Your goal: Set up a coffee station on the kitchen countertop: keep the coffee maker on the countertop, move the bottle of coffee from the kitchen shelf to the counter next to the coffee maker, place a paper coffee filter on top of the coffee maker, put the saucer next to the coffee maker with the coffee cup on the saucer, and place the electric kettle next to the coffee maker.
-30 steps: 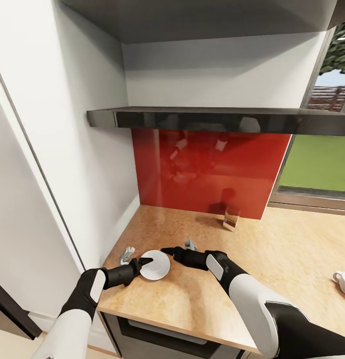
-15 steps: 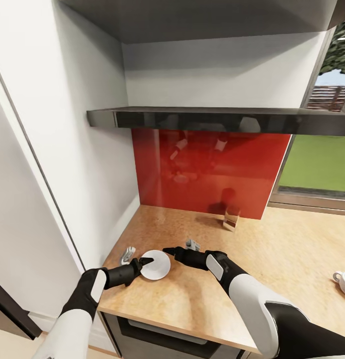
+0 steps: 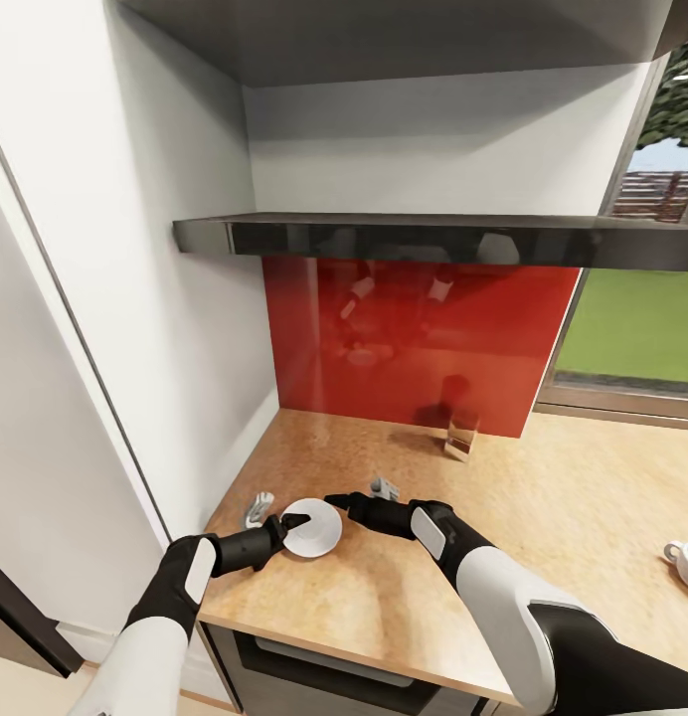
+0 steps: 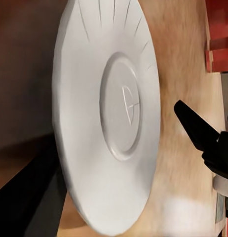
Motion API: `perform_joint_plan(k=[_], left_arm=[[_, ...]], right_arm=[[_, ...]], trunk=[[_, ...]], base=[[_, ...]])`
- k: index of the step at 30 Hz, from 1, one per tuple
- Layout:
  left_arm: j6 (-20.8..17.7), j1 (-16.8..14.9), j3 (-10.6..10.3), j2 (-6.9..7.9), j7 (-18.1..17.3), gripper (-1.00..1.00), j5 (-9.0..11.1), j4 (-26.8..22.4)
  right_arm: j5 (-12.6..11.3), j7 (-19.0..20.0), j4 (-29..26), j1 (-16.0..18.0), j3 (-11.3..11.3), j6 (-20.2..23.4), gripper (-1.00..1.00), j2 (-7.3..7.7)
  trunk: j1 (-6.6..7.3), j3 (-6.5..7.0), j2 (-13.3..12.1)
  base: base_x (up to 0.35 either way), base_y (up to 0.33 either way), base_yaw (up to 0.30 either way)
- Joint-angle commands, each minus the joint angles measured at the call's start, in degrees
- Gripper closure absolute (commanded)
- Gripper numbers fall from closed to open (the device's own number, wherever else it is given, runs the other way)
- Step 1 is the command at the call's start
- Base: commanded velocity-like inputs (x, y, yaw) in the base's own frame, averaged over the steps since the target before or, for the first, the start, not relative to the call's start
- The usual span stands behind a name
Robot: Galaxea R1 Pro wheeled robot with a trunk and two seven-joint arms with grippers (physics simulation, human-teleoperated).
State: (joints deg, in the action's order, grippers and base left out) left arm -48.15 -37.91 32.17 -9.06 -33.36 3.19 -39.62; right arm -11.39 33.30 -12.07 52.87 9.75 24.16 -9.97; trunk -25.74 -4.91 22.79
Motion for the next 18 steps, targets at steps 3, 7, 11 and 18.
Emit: perform_joint_plan(k=[3, 7, 11, 18], left_arm=[[-0.45, -0.06, 0.27, -0.1, 0.08, -1.0, -0.11, -0.02], [-0.45, -0.06, 0.27, -0.13, 0.07, -1.0, -0.11, -0.02], [-0.45, -0.06, 0.27, -0.16, 0.08, -1.0, -0.11, -0.02], [-0.45, -0.06, 0.27, -0.17, 0.07, -1.0, -0.11, -0.02]], right_arm=[[-0.22, 0.01, 0.0, 0.04, 0.36, 0.53, -1.0, -0.02], [-0.22, 0.09, 0.06, 0.04, 0.36, 0.53, -1.0, -0.02], [-0.26, 0.1, 0.95, 0.04, 0.36, 0.53, -1.0, -0.02], [-0.32, 0.1, 1.51, 0.04, 0.36, 0.52, -1.0, -0.02]], trunk=[[-0.04, -0.14, 0.12], [-0.04, -0.14, 0.12], [-0.04, -0.14, 0.12], [-0.04, -0.14, 0.12]], base=[[0.0, 0.0, 0.0], [0.0, 0.0, 0.0], [0.0, 0.0, 0.0], [0.0, 0.0, 0.0]])
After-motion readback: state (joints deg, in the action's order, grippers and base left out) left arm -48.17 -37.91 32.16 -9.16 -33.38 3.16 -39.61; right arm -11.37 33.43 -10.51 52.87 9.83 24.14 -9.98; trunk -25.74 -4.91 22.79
